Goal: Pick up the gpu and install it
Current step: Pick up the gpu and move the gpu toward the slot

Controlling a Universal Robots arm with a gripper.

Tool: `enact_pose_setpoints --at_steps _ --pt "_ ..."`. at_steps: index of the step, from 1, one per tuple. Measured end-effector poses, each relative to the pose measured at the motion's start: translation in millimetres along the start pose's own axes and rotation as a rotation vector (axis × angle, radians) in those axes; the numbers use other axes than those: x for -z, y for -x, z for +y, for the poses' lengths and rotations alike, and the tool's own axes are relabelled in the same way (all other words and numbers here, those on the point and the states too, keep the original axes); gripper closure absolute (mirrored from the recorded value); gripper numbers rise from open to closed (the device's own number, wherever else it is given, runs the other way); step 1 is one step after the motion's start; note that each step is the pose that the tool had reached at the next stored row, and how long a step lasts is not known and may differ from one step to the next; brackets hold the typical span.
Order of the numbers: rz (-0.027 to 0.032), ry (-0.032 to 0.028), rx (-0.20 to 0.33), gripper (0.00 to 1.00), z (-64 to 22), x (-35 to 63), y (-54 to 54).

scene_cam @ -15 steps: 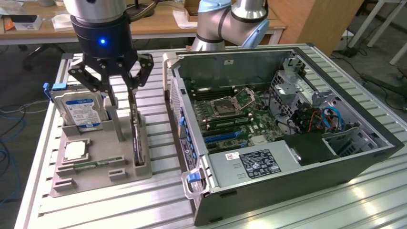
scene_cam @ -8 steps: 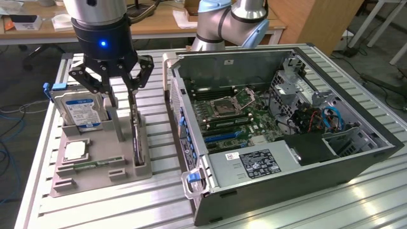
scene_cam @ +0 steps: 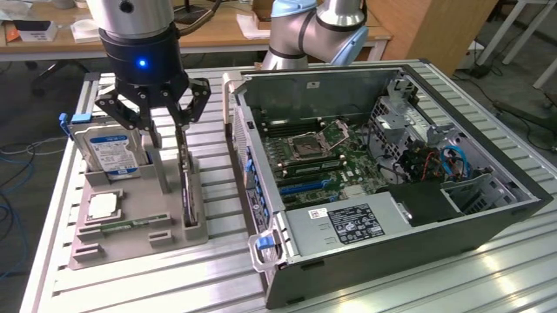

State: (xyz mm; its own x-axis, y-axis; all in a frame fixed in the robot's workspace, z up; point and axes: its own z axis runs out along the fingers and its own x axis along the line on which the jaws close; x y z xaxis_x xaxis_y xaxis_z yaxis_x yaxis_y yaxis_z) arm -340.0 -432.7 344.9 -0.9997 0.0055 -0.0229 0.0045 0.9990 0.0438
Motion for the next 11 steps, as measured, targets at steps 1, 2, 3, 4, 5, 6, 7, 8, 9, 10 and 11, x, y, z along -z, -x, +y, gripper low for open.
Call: enact_pose_setpoints --at_steps 1,2,3,4,5,6,7,8,9,10,11 --pt "0.0 0.0 0.0 0.59 0.0 -0.5 0.0" --pt "0.0 0.0 0.0 0.59 -0.1 -0.9 0.0" --pt "0.0001 -0.0001 0.0 0.59 -0.1 -1.4 0.0" --pt "0.0001 -0.0001 0.0 0.59 -0.2 -1.9 0.0" --pt "0.0001 -0.0001 0.0 0.59 -0.2 -2.3 -0.1" --pt "0.0001 0.0 0.0 0.59 -0.2 -2.9 -0.1" --pt "0.0001 -0.0001 0.0 0.59 -0.3 -3.4 -0.1" --pt "0.0 0.0 0.0 0.59 -0.3 -3.9 -0.1" --pt "0.0 0.0 0.0 0.59 -0.4 -4.4 -0.1" --pt "0.0001 -0.0001 0.0 0.59 -0.4 -4.8 -0.1" --pt "0.0 0.0 0.0 0.59 -0.5 -5.4 -0.1"
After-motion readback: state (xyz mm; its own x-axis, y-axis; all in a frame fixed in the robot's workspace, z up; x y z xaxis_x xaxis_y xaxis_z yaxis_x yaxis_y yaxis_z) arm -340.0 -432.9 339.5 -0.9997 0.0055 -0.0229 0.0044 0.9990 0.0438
